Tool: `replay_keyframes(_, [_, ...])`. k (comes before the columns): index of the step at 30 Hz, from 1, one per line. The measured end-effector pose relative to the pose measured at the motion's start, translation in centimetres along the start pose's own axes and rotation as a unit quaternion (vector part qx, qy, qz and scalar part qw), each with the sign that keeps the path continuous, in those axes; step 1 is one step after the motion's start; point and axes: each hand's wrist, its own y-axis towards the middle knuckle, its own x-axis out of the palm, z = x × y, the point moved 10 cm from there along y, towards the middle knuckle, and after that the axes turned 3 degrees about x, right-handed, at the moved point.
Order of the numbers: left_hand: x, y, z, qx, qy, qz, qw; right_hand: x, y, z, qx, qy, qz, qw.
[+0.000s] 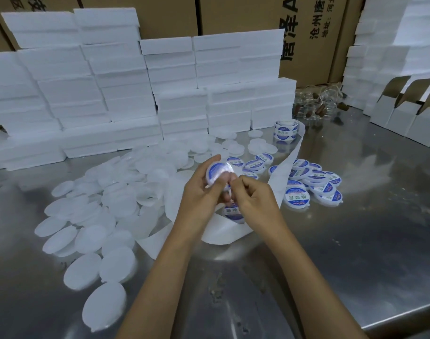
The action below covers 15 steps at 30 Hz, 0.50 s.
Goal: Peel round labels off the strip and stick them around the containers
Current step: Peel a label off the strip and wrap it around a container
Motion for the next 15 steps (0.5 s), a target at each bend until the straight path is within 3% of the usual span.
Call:
replay_keyframes(5, [2.2, 0.6, 1.0, 0.005, -0.019, -0.024, 1.0, -2.6, 0.8, 0.5, 0.003, 0.087, 0.027, 0.996])
replay_keyframes(15, [6.2, 2.4, 0.0, -0.017, 0.019, -0.071, 0.997, -6.4, 1.4, 2.9, 0.047, 0.045, 0.024, 0.998])
